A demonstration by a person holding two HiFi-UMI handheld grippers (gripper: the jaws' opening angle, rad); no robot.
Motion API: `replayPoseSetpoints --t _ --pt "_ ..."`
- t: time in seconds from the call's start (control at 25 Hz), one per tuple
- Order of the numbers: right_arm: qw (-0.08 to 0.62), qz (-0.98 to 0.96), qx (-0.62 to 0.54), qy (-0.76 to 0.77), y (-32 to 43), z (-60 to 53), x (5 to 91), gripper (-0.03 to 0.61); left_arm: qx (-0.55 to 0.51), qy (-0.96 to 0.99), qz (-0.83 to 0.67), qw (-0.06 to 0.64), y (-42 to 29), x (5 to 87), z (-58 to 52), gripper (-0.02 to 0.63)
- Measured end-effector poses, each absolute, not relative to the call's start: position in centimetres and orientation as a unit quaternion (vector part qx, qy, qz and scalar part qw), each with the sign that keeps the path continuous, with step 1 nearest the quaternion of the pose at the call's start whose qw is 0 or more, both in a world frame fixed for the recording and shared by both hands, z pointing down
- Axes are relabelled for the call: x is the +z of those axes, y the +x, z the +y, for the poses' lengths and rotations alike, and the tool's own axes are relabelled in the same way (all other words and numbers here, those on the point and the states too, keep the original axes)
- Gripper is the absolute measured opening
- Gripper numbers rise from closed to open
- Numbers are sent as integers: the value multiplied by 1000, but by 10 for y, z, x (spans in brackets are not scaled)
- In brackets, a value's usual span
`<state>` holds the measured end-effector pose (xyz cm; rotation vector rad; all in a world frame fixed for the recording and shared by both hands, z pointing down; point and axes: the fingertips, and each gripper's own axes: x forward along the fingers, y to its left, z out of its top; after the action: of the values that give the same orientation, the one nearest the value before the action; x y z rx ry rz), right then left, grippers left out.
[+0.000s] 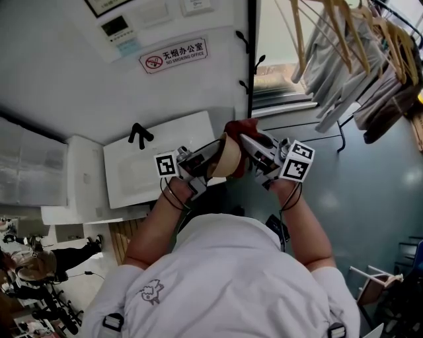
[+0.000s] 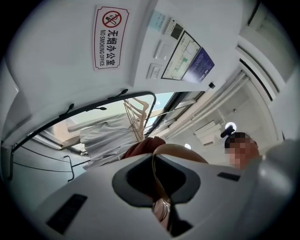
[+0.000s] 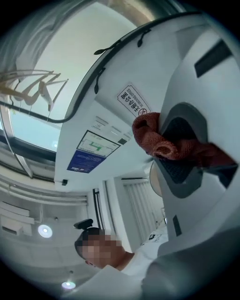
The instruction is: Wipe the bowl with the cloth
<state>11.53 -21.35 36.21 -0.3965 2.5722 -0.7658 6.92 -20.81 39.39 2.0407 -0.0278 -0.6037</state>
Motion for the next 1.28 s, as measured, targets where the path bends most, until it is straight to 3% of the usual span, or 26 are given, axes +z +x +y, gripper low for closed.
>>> replayPoseSetpoints --t 0.28,0.72,1.08,1.28 --pt "210 911 -331 -125 88 -199 392 78 -319 813 -49 485 57 373 -233 32" --pt "177 938 -283 -92 60 -155 381 78 -251 815 -234 467 38 416 -273 32" --pt "205 934 -237 -175 122 -204 339 80 -208 838 -181 471 50 431 -242 23" --pt "216 922 -277 -161 126 -224 346 80 -220 859 -98 452 69 404 -218 23"
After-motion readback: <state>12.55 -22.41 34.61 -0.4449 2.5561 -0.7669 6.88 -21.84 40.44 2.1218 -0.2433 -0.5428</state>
